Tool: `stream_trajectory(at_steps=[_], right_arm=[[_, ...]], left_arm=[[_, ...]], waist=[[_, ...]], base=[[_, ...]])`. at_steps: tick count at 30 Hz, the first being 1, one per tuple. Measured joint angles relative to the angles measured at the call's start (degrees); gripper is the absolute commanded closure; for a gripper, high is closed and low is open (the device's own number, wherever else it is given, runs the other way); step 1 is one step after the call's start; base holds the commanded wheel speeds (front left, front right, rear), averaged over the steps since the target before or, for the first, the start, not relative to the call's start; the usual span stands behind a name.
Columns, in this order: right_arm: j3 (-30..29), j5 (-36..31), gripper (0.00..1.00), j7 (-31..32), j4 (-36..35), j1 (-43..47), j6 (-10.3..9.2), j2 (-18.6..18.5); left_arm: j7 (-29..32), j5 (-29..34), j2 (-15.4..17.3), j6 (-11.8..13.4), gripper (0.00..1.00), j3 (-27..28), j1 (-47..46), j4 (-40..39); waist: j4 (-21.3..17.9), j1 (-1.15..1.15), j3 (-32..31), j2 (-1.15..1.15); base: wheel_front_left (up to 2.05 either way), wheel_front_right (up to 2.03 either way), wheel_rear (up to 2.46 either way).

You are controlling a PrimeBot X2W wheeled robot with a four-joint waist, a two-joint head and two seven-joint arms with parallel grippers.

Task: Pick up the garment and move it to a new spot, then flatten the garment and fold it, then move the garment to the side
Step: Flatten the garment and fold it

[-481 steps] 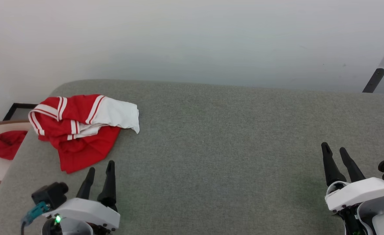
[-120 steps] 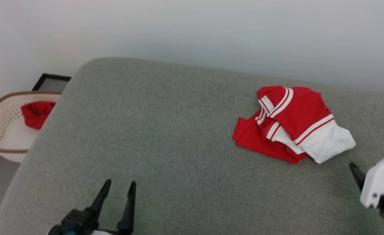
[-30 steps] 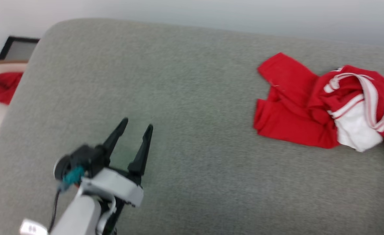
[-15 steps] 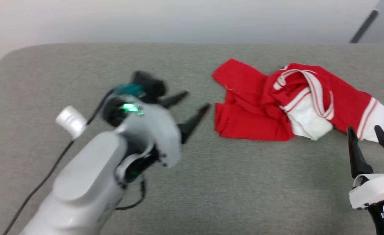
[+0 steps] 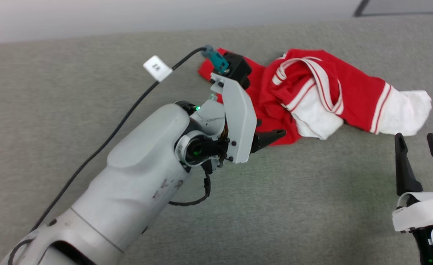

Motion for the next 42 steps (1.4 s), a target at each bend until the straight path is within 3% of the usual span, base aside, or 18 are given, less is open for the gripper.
stream_trajectory(at_steps=[18,25,35,36,39,42], right_arm=[[2.5,0.3,0.00,-3.2,3.1,-3.2,0.00,2.0],[2.7,0.3,0.00,-3.5,3.8,-3.2,0.00,2.4],[4.4,1.1,0.00,-4.0,3.7,-4.4,0.00,2.7],[4.5,1.2,0.00,-4.2,3.8,-4.4,0.00,2.7],[4.6,1.3,0.00,-4.5,4.1,-4.4,0.00,2.8],[4.3,1.3,0.00,-4.8,4.4,-4.4,0.00,2.9]], left_arm=[[-1.0,-4.4,-4.0,0.0,0.00,-1.9,-6.3,10.5],[-1.5,-5.4,-4.1,0.0,0.00,-3.3,-7.0,10.1],[-7.9,-4.0,-5.3,0.0,0.00,-3.6,-10.5,15.9],[-8.5,-4.0,-5.3,0.0,0.12,-3.7,-10.8,16.7],[-10.2,-3.4,-5.4,0.0,1.00,-4.0,-11.7,19.1],[-10.7,-3.5,-5.6,0.0,1.00,-4.3,-12.2,20.0]], waist=[[-7.1,0.00,6.6,0.00],[-7.6,0.00,6.2,0.00],[-8.1,0.00,7.9,0.00],[-8.3,0.00,8.1,0.00],[-8.5,0.00,8.8,0.00],[-8.5,0.00,9.1,0.00]], base=[[0.00,0.00,0.00],[0.00,0.00,0.00],[0.00,0.00,0.00],[0.00,0.00,0.00],[0.00,0.00,0.00],[0.00,0.00,0.00]])
